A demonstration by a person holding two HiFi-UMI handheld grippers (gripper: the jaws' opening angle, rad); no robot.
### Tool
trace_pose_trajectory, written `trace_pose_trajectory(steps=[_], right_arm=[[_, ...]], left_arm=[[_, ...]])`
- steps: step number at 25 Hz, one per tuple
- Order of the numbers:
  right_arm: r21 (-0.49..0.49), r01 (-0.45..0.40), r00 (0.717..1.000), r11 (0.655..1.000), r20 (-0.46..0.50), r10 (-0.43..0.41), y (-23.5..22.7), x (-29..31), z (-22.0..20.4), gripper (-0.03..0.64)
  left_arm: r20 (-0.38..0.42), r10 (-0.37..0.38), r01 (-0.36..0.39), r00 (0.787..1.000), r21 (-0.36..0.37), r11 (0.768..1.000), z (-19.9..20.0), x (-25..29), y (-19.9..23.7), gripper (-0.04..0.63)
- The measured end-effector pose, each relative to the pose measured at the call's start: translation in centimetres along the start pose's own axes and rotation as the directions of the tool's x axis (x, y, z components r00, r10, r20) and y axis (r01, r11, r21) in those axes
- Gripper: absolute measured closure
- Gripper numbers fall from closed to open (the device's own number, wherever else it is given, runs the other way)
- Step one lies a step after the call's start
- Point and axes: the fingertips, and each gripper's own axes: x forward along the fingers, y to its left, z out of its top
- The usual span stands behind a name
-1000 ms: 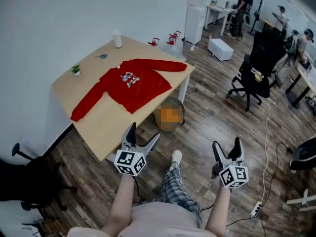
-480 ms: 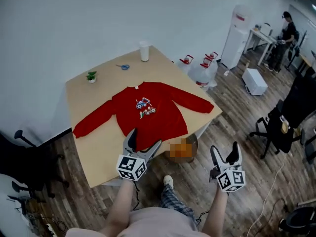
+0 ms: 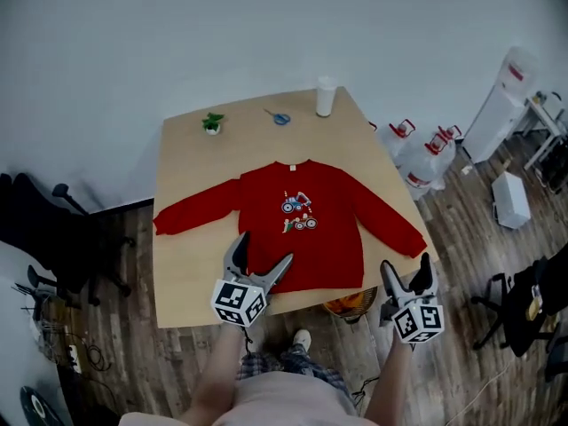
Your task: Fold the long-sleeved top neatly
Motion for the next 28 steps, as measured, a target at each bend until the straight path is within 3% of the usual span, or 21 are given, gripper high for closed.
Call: trace_pose_trajectory(steps=[7, 17, 28], right_arm=[[-0.005, -0.133, 0.990, 0.991, -0.044, 0.132, 2.4, 6.8, -0.6, 0.103], [-0.019, -0.228, 0.970, 0.974, -0.092, 0.225, 5.3, 13.0, -0.9, 0.108], [-0.026, -0.365, 0.925, 0.931, -0.125, 0.359, 12.2, 20.2, -1.7, 0.114]], left_arm=[[-0.009, 0.137, -0.138, 0.990, -0.006, 0.990, 0.2, -0.2, 4.0, 0.132], [-0.012, 0.225, -0.226, 0.974, -0.034, 0.974, 0.2, 0.0, 8.2, 0.132], [-0.002, 0.362, -0.362, 0.932, -0.050, 0.931, 1.3, -2.2, 15.2, 0.132]])
